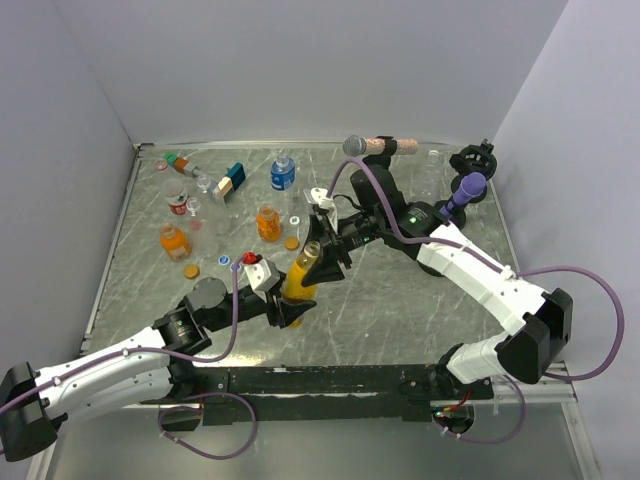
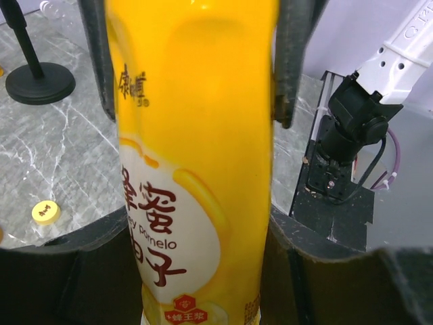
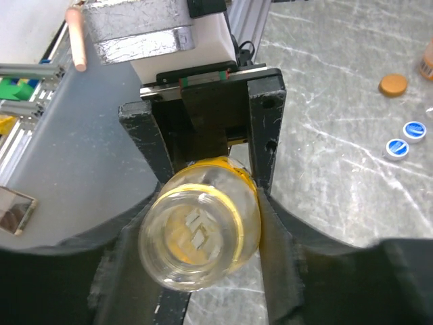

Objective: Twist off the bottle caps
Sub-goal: Pass from the left arm to the right, then place the bottle without the bottle cap at the center of the board.

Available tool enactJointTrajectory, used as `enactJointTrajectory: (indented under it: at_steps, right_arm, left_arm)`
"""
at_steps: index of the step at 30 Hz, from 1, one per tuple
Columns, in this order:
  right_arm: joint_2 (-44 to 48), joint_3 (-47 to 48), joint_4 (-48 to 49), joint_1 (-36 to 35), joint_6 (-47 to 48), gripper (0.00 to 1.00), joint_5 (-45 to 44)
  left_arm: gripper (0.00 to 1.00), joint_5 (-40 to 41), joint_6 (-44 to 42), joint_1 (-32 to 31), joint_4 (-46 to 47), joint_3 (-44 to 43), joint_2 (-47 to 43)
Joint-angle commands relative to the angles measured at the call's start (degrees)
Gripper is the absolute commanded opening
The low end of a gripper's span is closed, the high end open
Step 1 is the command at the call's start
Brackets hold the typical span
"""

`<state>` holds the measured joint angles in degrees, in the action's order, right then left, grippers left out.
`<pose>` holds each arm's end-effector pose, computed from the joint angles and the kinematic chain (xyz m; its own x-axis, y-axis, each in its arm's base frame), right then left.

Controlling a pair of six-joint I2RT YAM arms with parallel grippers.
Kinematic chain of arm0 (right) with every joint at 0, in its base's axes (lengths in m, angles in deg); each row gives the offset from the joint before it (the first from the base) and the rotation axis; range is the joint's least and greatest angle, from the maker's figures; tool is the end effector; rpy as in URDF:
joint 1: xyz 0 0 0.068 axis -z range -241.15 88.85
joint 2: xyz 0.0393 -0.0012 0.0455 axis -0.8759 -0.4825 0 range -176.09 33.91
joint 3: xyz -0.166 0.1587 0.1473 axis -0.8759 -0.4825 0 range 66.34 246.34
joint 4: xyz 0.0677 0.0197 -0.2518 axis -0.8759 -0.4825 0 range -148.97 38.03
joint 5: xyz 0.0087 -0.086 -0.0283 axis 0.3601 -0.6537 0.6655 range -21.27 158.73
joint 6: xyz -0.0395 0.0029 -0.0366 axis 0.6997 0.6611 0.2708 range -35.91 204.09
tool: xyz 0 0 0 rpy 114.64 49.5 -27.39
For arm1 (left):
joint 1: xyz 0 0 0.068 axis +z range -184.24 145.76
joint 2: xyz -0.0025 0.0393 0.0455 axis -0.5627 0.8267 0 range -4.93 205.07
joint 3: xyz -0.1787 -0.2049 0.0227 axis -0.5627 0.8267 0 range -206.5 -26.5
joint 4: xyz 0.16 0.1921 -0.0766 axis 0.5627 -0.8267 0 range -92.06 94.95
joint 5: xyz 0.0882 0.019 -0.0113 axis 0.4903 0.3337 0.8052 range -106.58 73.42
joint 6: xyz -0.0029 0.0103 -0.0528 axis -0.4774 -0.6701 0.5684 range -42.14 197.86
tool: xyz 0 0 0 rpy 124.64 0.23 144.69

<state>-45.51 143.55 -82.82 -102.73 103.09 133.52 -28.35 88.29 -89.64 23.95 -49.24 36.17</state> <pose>0.1982 0.2189 0.3749 -0.1090 -0.2822 -0.9532 -0.9364 -0.2926 0.1937 0.0970 -0.1534 0.2680 -0.1607 -0.0794 -0.9838 0.9076 0.3799 -0.1789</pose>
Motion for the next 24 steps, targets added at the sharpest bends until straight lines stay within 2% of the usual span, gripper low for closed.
enactJointTrajectory:
  at_steps: [1, 5, 12, 15, 20, 24]
  right_arm:
    - [-0.12, 0.48, 0.27, -0.60, -0.46, 0.44, 1.47]
    - [-0.12, 1.36, -0.52, -0.52, 0.07, 0.35, 1.47]
    - [-0.65, 2.86, -1.40, 0.18, 0.16, 0.31, 1.39]
    - [-0.83, 3.30, -1.58, 0.54, 0.07, 0.30, 1.12]
    - [-1.00, 3.39, -2.11, 1.41, 0.51, 0.29, 0.51]
    - [-1.09, 3.74, -2.81, 2.91, 1.38, 0.29, -1.07]
  left_arm:
    - [0.27, 1.75, 1.25, 0.20, 9.21, -1.87, -0.85]
    - [0.33, 2.54, 1.16, 0.20, 8.68, -1.60, -1.38]
    - [0.83, 3.15, 1.87, 0.20, 7.89, -0.55, -2.95]
    - [0.98, 3.68, 2.22, 0.20, 7.54, 0.33, -4.01]
    - [0.97, 3.51, 0.99, 0.20, 4.38, -0.11, -5.68]
    - [0.97, 4.29, -1.82, 0.20, -2.02, -1.77, -7.61]
